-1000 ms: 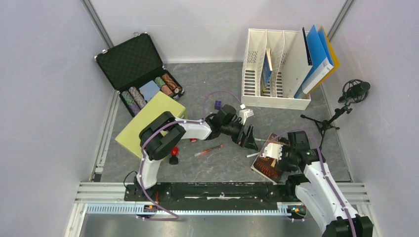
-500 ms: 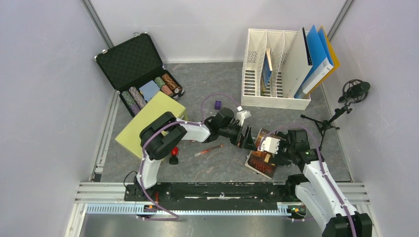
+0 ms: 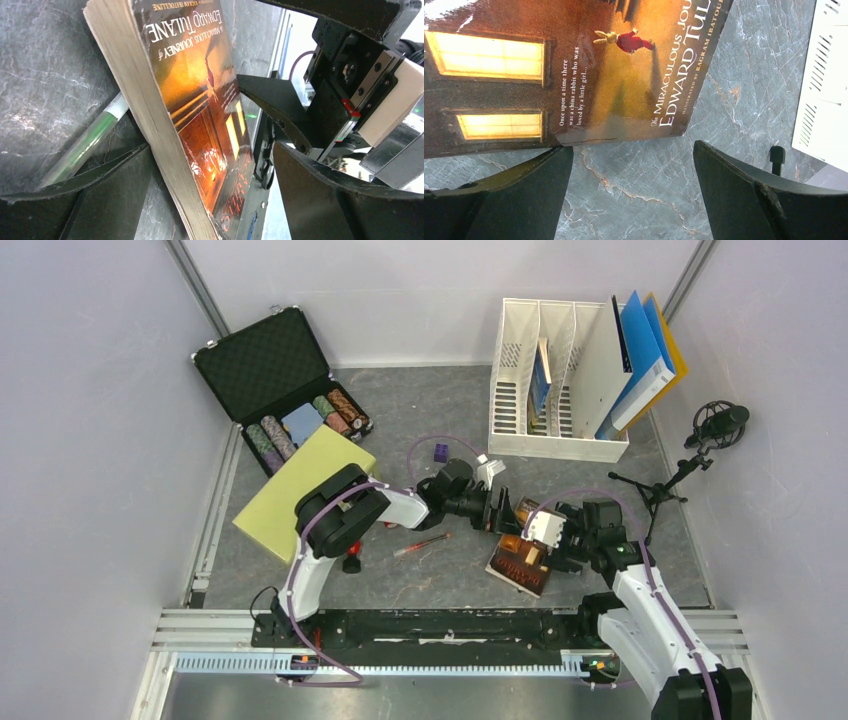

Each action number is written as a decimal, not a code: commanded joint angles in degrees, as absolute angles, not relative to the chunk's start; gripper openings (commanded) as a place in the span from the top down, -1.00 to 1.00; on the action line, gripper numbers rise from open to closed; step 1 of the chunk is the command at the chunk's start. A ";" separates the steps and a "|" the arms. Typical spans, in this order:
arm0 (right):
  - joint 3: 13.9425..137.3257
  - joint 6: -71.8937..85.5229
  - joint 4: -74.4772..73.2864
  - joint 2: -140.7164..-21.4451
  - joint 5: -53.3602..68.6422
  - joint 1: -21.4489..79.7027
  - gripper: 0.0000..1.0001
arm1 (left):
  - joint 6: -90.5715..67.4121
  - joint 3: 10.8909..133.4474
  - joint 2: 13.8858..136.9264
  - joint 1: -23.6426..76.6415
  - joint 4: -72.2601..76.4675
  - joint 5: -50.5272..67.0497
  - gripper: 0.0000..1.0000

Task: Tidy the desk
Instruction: Pick up the book at the corner of the board.

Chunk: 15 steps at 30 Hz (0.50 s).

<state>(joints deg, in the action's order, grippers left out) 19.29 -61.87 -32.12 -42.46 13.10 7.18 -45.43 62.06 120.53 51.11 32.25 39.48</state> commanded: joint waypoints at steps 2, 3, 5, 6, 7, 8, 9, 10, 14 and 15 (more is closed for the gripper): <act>18.34 -58.84 -29.42 -42.45 16.60 7.21 -0.93 | -53.70 60.08 125.94 52.03 37.11 41.49 -0.83; 18.17 -58.53 -29.13 -42.18 16.53 7.20 -0.92 | -54.67 59.87 126.48 52.02 38.33 41.95 -0.79; 17.70 -57.94 -28.46 -41.69 16.58 7.17 -0.92 | -56.82 59.74 127.42 52.01 40.67 43.06 -0.65; 17.35 -57.81 -28.16 -41.39 16.55 7.17 -0.92 | -57.90 59.68 127.77 52.00 41.95 43.46 -0.57; 17.17 -57.58 -27.97 -41.21 16.53 7.16 -0.92 | -58.27 59.76 127.97 52.01 42.41 43.75 -0.47; 16.99 -57.49 -27.95 -41.07 16.58 7.18 -0.92 | -58.27 59.88 127.97 52.03 42.37 43.98 -0.38; 16.85 -57.52 -27.95 -40.94 16.44 7.21 -0.92 | -58.12 59.85 127.90 51.94 42.36 44.03 -0.31; 16.71 -57.46 -28.00 -40.88 16.10 7.17 -0.92 | -57.97 59.77 127.74 51.94 42.32 44.02 -0.25; 16.70 -57.44 -28.12 -39.93 14.89 7.17 -0.92 | -55.52 59.93 126.01 51.73 40.40 44.12 -0.11; 16.95 -57.48 -28.21 -39.50 14.48 7.18 -0.92 | -54.55 60.11 125.27 51.64 39.77 44.20 -0.05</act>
<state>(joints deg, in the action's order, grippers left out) 17.72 -58.67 -29.12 -40.53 14.33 7.09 -56.29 60.62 126.17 51.20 42.61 42.83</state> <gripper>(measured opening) 0.963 0.566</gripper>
